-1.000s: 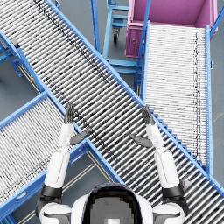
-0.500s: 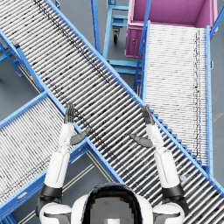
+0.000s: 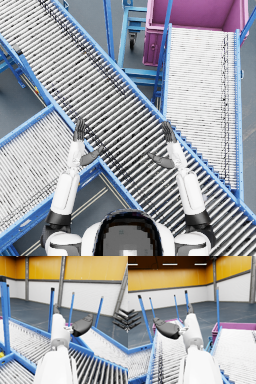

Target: Pick up the oil and place it on the left assembly line, put the cola on the right, and keep Sprite still

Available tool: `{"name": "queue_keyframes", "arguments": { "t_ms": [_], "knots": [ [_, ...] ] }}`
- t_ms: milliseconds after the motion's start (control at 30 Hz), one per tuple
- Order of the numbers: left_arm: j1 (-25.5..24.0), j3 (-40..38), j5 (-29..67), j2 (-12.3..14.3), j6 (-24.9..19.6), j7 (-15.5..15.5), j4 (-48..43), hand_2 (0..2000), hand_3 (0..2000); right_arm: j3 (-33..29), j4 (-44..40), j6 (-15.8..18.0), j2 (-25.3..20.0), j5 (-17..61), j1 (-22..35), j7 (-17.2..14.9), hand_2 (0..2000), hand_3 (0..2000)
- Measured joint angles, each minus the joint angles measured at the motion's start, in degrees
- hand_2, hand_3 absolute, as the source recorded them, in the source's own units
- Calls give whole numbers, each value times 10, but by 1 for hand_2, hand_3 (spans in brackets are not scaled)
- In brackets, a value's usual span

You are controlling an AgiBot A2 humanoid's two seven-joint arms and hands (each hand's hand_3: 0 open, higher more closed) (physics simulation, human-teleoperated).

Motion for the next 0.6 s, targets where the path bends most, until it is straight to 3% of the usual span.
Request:
{"name": "queue_keyframes", "arguments": {
  "t_ms": [600],
  "knots": [
    [0, 0, 0, 0, 0, 0, 0, 0, 0, 0, 0, 0, 0, 0, 0, 0, 0, 0]
  ]
}}
